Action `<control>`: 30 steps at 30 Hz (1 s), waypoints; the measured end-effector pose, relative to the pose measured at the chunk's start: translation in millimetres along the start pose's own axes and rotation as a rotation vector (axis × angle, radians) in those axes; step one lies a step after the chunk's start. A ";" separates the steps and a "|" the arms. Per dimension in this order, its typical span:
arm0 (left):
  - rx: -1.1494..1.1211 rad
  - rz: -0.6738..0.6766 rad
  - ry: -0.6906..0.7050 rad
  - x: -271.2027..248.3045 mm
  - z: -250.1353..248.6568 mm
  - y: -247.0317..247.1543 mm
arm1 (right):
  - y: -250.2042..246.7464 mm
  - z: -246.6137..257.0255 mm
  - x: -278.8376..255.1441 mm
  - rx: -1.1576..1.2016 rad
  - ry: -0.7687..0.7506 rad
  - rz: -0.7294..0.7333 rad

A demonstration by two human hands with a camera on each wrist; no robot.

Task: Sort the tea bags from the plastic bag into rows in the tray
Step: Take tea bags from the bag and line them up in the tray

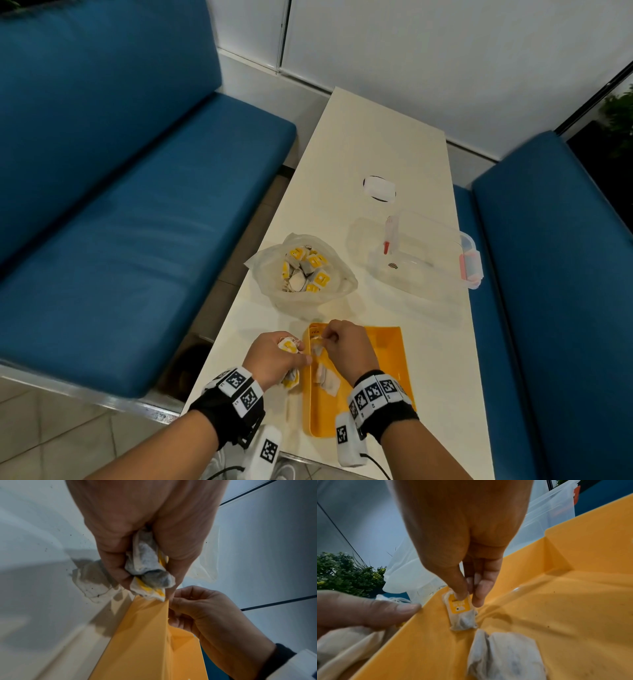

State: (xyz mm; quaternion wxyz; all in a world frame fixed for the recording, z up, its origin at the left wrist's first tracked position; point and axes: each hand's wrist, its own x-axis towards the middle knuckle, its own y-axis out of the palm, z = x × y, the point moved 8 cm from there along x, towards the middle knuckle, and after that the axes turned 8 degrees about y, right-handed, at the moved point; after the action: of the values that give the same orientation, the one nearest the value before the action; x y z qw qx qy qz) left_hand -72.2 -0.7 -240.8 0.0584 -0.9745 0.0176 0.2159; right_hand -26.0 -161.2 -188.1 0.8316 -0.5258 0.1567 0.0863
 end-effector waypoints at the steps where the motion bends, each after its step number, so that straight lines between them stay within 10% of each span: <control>1: 0.001 0.000 -0.001 0.0 0.2 0.1 | -0.7 0.6 -0.4 0.010 0.006 -0.014; 17: 0.007 -0.006 -0.028 1.9 4.8 1.7 | -13.1 -21.5 -4.7 0.170 0.190 -0.121; 30: 0.011 -0.015 -0.013 2.2 4.9 3.2 | 39.2 -33.1 -20.0 -0.514 0.132 0.311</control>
State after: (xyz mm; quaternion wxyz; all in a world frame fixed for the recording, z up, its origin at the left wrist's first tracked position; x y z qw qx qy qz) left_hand -72.5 -3.3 -246.5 0.0657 -0.9729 0.0110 0.2215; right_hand -62.5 -173.7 -227.4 0.6362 -0.6932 0.2619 0.2148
